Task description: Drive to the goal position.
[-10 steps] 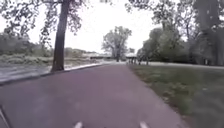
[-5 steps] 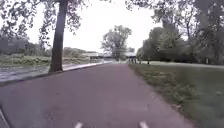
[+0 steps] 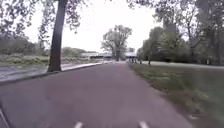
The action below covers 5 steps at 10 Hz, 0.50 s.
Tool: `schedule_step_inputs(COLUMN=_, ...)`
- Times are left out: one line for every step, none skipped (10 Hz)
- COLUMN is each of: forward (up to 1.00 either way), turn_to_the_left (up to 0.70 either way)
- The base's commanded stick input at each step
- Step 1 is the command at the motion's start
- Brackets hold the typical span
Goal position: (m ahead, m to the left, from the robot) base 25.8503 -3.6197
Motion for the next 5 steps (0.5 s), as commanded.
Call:
schedule_step_inputs(forward=0.70, turn_to_the_left=0.00)
schedule_step_inputs(forward=0.70, turn_to_the_left=0.00)
schedule_step_inputs(forward=0.70, turn_to_the_left=0.00)
schedule_step_inputs(forward=0.70, turn_to_the_left=0.00)
schedule_step_inputs(forward=0.70, turn_to_the_left=0.00)
